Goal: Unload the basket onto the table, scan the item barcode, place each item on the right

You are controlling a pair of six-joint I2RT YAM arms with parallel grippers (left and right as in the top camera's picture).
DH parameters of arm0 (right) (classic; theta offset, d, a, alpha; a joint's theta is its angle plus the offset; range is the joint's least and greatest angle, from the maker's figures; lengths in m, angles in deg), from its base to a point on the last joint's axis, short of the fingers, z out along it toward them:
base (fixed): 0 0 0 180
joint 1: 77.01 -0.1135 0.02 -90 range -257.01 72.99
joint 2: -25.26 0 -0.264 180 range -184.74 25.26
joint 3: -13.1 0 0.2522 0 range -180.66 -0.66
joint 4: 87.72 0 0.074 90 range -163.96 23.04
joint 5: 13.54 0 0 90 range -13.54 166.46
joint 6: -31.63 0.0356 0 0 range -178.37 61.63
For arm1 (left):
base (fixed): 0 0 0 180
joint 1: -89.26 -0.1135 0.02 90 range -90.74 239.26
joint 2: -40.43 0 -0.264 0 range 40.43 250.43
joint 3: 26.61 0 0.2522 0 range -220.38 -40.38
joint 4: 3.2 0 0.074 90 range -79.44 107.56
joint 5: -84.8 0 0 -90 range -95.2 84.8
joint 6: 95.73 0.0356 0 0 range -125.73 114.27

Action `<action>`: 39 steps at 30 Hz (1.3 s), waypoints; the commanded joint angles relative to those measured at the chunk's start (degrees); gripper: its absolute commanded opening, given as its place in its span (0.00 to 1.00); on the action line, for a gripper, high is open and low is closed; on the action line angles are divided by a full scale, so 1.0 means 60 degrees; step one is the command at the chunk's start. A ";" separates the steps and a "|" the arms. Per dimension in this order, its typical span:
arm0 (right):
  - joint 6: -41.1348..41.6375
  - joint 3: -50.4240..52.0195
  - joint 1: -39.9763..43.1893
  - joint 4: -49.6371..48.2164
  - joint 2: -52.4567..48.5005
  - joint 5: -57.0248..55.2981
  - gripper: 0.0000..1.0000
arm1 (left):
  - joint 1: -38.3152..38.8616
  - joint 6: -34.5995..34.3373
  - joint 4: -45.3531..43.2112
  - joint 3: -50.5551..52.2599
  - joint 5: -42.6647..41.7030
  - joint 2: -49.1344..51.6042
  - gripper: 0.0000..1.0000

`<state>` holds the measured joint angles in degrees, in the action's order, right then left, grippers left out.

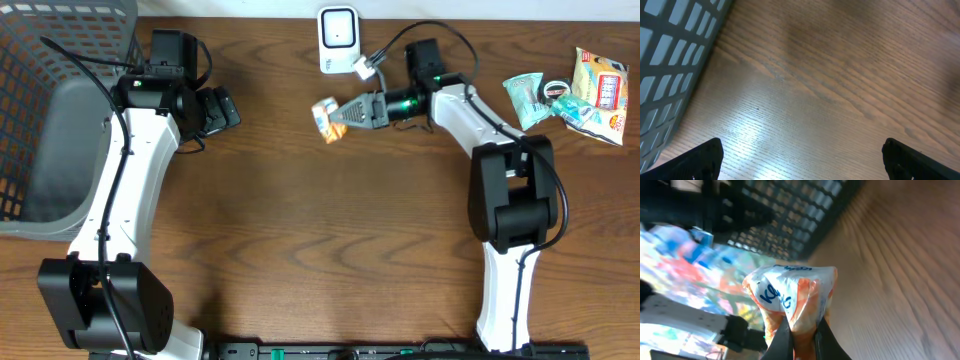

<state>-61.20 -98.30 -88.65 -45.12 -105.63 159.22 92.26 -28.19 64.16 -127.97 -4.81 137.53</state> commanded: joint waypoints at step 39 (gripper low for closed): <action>0.1410 0.0055 0.0364 -0.0769 -0.0080 0.0911 0.01 | -0.0033 0.0062 0.0025 -0.0044 0.0124 0.0044 1.00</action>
<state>-52.61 -98.30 -86.28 -49.76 -105.63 163.46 92.26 -28.19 64.16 -127.97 -4.81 137.53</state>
